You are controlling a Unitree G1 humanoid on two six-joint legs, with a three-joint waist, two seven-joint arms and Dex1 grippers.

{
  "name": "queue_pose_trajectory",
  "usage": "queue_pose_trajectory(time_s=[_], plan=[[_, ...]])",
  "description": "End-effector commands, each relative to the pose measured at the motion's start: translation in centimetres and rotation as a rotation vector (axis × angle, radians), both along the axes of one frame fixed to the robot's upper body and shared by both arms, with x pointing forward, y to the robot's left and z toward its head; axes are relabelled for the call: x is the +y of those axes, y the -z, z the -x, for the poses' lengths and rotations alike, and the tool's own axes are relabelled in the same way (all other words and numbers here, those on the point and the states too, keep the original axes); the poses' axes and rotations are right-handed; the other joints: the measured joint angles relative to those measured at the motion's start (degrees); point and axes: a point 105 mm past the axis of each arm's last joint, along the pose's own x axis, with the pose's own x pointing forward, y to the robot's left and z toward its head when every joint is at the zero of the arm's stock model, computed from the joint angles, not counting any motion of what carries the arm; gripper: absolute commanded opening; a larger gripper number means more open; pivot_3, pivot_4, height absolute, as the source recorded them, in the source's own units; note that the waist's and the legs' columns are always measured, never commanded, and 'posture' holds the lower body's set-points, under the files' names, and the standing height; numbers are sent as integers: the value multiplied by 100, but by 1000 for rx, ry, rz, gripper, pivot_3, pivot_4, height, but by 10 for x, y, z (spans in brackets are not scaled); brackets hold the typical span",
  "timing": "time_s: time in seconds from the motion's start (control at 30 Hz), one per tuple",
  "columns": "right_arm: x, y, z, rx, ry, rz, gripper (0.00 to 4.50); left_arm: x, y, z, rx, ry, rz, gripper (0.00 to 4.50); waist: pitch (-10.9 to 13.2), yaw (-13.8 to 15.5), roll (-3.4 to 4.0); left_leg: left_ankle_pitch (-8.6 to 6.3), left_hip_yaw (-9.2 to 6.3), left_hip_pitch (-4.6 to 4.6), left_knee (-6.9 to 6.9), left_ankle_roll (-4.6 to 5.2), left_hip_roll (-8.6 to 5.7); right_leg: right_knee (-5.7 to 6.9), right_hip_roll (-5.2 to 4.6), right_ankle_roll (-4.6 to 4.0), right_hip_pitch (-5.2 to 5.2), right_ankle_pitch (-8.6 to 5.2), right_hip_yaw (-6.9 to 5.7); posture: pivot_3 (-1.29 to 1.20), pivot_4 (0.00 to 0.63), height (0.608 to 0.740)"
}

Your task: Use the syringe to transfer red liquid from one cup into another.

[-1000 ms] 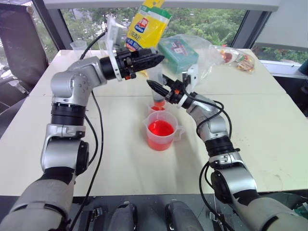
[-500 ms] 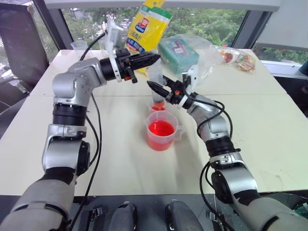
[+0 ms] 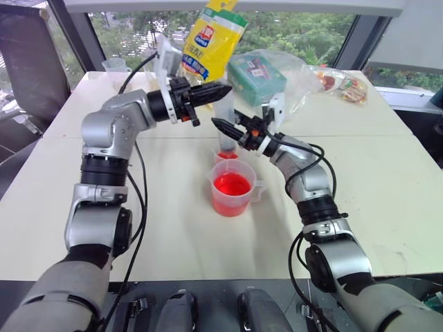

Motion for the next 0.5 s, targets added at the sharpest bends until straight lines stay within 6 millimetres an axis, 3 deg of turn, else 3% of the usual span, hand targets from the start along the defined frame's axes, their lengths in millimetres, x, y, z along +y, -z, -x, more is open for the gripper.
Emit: queue_pose_trajectory(time_s=[0.03, 0.3, 0.5], plan=[[1, -60, 13, -171, -18, -98, 1358, -19, 21, 9, 50, 80, -61, 11, 0, 1, 0, 0, 0, 0, 0, 0, 0, 0, 0, 0, 0, 0, 0, 0, 150, 740], [-3, -66, 12, -168, -16, -113, 1358, -19, 26, 11, 66, 83, -66, 11, 0, 1, 0, -1, 0, 0, 0, 1, 0, 0, 0, 0, 0, 0, 0, 0, 150, 740], [-1, -62, 12, -151, -24, -108, 1358, -15, 20, 11, 62, 70, -52, 11, 0, 1, 0, -1, 0, 0, 0, 1, 0, 0, 0, 0, 0, 0, 0, 0, 150, 740]])
